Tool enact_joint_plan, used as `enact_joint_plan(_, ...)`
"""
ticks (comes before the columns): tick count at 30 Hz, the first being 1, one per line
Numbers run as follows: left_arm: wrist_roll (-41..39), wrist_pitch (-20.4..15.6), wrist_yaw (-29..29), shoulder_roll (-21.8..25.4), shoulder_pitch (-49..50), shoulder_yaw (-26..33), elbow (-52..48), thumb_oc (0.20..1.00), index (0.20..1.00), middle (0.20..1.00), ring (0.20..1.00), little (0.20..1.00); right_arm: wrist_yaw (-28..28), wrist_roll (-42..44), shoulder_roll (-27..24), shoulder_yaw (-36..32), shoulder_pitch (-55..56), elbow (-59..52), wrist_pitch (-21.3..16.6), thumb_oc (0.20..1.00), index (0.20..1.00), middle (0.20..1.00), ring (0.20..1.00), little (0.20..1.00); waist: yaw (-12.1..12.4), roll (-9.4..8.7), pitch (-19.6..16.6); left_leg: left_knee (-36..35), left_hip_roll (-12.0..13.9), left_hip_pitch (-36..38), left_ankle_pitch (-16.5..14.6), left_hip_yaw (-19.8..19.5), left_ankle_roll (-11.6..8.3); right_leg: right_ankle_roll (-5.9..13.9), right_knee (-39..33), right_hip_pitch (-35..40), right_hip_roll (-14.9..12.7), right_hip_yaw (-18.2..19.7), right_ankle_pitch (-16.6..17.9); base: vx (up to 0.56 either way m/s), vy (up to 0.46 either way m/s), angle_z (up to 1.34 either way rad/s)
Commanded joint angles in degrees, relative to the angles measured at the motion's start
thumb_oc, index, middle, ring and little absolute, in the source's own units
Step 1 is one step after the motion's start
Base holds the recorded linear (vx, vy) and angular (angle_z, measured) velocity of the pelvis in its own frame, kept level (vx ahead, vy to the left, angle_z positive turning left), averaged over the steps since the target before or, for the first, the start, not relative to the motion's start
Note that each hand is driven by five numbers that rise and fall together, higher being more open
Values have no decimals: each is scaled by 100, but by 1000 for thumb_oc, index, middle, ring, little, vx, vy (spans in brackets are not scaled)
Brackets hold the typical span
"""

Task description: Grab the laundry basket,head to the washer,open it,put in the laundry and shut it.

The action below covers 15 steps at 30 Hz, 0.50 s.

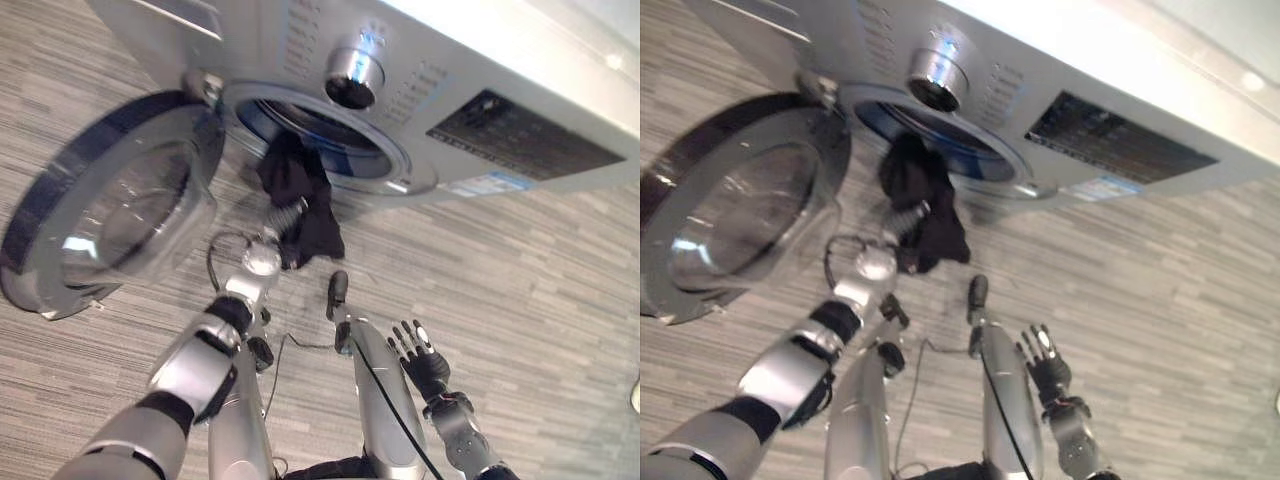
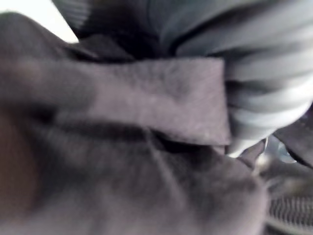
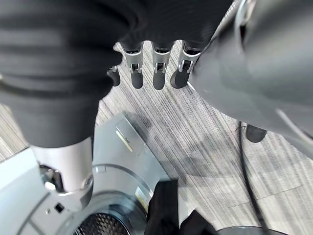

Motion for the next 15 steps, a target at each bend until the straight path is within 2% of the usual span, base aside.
enact_joint_plan(1,-84,-474,191,-47,-302,88,-315,200,200,200,200,200,176,-250,-44,173,502,-475,-24,1000,1000,1000,1000,1000,-65,212,-199,371,457,-685,-137,117,-514,223,528,-181,-169,35,-662,-8,-24,-8)
enact_joint_plan(2,-84,-470,192,-45,-306,91,-317,200,200,200,200,200,173,-253,-46,174,500,-479,-24,1000,1000,1000,1000,1000,-72,223,-222,391,461,-728,-143,109,-512,222,546,-220,-171,32,-668,-4,-16,-6)
enact_joint_plan(8,-315,-533,344,645,-1567,184,-196,200,200,200,200,200,218,-452,-217,143,399,-508,-55,1000,1000,1000,1000,1000,-233,324,-257,661,562,-1424,-246,40,-493,245,852,-1013,-164,243,-675,9,-4,-2)
enact_joint_plan(9,-369,-550,357,877,-1950,172,-192,200,200,200,200,200,239,-496,-288,125,351,-574,-75,1000,1000,1000,1000,1000,-265,353,-263,762,581,-1580,-280,33,-478,257,922,-1176,-149,277,-680,41,4,-5)
enact_joint_plan(15,-732,-654,342,981,-2723,31,-511,200,200,200,200,200,268,-634,-416,134,310,-679,-50,1000,1000,1000,1000,1000,-318,493,-229,935,606,-1848,-361,17,-430,265,1098,-1525,-126,384,-712,36,2,-8)
